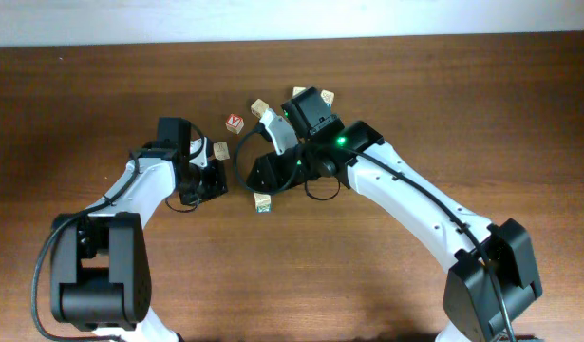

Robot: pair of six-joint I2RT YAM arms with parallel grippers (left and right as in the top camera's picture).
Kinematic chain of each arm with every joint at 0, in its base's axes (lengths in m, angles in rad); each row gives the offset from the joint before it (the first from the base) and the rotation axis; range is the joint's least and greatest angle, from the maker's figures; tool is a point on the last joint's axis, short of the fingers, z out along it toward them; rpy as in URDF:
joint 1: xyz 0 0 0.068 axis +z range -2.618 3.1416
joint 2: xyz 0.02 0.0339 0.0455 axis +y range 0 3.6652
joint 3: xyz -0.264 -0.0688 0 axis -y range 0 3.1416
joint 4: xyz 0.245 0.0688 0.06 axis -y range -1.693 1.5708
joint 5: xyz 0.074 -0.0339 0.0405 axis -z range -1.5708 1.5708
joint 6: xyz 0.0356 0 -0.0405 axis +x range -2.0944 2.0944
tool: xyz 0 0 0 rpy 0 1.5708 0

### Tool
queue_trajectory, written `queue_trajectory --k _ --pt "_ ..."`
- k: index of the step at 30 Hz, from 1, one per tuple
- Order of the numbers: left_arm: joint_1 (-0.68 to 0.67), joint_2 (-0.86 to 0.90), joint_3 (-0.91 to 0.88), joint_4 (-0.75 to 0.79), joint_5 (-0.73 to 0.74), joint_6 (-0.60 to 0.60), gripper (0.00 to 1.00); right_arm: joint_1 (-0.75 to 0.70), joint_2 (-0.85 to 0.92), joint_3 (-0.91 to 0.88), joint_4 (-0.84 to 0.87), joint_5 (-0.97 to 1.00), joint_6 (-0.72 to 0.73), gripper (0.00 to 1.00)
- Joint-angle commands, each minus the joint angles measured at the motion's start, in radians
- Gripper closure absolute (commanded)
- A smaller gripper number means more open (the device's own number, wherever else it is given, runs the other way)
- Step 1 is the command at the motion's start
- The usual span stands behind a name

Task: Rotate 5 blocks

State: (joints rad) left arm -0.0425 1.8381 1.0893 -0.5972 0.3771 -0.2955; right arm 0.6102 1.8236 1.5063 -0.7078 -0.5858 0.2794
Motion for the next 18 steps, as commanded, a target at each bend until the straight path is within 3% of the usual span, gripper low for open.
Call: queue_trajectory --k 1,6,10,12,14,15,16,18 --pt "0.003 -0.025 0.007 0.002 -0.008 -0.002 1.00 0.019 0.010 0.039 -0.007 0.014 -0.014 0.57" --pt "0.003 -0.025 0.007 0.006 -0.012 -0.001 1.00 0.019 -0.022 0.080 -0.037 0.014 -0.036 0.55" --pt "0.089 -0.079 0.070 -0.001 -0.019 0.053 0.96 -0.023 -0.221 0.231 -0.208 0.172 -0.089 0.40" --pt "0.150 -0.127 0.078 0.006 -0.021 0.059 0.72 -0.061 -0.336 0.232 -0.246 0.231 -0.089 0.35" --pt "0.220 -0.145 0.078 0.006 -0.034 0.059 0.38 -0.106 -0.419 0.232 -0.296 0.269 -0.089 0.21" --pt "0.257 -0.145 0.078 0.006 -0.034 0.059 0.08 -0.150 -0.476 0.232 -0.340 0.309 -0.089 0.08" --pt "0.282 -0.145 0.078 0.006 -0.034 0.059 0.01 -0.195 -0.528 0.232 -0.376 0.327 -0.089 0.00" --pt "0.289 -0.145 0.077 0.005 -0.035 0.059 0.01 -0.241 -0.592 0.232 -0.436 0.386 -0.089 0.01"
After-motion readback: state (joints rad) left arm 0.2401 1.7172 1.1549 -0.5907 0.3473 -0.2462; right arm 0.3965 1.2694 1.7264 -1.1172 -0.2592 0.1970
